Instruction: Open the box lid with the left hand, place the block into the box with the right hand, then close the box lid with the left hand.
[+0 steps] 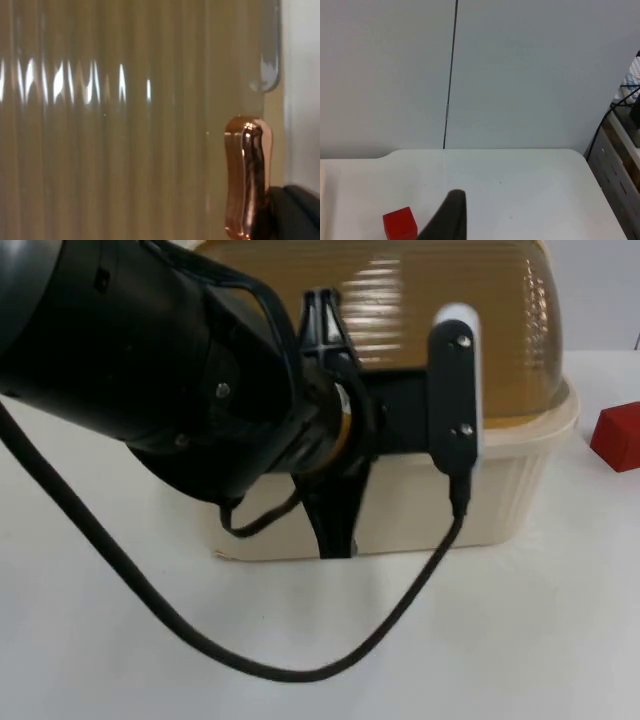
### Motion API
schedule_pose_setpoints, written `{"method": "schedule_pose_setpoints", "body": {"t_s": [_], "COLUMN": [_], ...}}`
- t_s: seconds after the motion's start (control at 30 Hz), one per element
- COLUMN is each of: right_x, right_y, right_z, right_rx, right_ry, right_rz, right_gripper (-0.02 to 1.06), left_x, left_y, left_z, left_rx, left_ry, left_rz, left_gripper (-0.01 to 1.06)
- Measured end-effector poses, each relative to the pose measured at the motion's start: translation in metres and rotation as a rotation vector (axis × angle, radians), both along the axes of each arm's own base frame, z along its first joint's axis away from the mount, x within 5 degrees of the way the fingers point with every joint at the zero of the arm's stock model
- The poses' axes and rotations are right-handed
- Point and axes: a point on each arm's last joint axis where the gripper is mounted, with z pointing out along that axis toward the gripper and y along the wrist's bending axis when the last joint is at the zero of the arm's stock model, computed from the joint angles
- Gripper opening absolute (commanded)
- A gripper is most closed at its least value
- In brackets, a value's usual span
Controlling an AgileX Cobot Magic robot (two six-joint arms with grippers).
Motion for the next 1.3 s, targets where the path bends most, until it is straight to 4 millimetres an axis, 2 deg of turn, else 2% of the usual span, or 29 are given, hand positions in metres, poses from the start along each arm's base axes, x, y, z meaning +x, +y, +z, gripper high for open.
{"method": "schedule_pose_setpoints", "body": {"t_s": [0.37,0.67,0.83,0.97,1.13,1.3], "right_x": [0.0,0.0,0.0,0.0,0.0,0.0], "right_y": [0.0,0.0,0.0,0.0,0.0,0.001], "right_z": [0.0,0.0,0.0,0.0,0.0,0.0], "right_rx": [0.002,0.002,0.002,0.003,0.005,0.01], "right_ry": [0.0,0.0,0.0,0.0,0.0,0.0], "right_rz": [0.0,0.0,0.0,0.0,0.001,0.004], "right_gripper": [1.05,1.05,1.05,1.05,1.05,1.05], "left_x": [0.002,0.014,0.029,0.049,0.062,0.063], "left_y": [-0.001,-0.015,-0.019,-0.012,-0.003,-0.001], "left_z": [0.003,0.029,0.047,0.066,0.075,0.073], "left_rx": [-0.004,-0.056,-0.088,-0.129,-0.146,-0.159], "left_ry": [-0.017,-0.078,-0.116,-0.161,-0.187,-0.171], "left_rz": [0.013,-0.007,-0.021,0.022,0.059,0.081], "left_gripper": [0.0,0.0,0.0,0.0,0.0,0.0]}}
